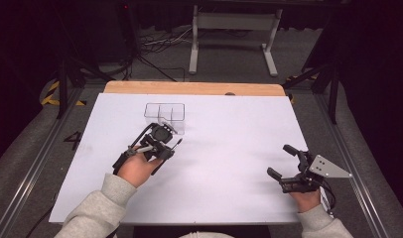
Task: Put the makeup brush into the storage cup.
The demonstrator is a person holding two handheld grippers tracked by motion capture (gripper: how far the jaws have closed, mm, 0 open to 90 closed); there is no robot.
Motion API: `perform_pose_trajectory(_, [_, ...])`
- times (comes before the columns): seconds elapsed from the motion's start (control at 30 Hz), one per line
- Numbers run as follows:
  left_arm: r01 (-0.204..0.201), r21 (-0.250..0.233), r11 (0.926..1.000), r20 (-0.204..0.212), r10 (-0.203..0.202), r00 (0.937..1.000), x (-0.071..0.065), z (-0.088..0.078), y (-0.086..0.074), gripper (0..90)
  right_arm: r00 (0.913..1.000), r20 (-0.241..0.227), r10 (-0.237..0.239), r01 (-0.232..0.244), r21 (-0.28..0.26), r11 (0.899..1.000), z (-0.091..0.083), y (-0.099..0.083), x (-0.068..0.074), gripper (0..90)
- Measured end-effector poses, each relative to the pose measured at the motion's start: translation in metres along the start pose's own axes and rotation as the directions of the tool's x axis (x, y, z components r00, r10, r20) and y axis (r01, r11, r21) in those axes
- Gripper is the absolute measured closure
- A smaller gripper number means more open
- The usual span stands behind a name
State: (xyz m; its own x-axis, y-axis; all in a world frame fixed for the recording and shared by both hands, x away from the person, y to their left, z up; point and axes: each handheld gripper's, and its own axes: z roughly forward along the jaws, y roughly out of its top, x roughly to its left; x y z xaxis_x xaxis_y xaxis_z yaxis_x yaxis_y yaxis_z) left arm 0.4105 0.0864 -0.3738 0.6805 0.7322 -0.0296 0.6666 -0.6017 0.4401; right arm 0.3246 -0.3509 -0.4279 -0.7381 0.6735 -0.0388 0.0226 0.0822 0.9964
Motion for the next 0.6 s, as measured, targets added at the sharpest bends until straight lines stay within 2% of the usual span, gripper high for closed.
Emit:
perform_pose_trajectory(0.33, [0.012,-0.081,0.9966,0.026,-0.01,0.9996,0.003,-0.011,-0.001,78.9,1.0,-0.001,0.001,-0.001,-0.001,1.0,0.0,0.0,0.0,0.5])
perform_pose_trajectory(0.5, [0.015,-0.158,0.9874,0.034,-0.01,0.9994,0.004,-0.018,-0.002,78.9,1.0,-0.002,0.002,-0.002,0.0,1.0,0.0,0.0,0.0,0.5])
perform_pose_trajectory(0.6, [0.014,-0.182,0.9833,0.041,-0.007,0.9991,0.004,-0.018,-0.004,78.9,1.0,-0.004,0.001,-0.001,-0.001,1.0,0.0,0.0,0.0,0.5])
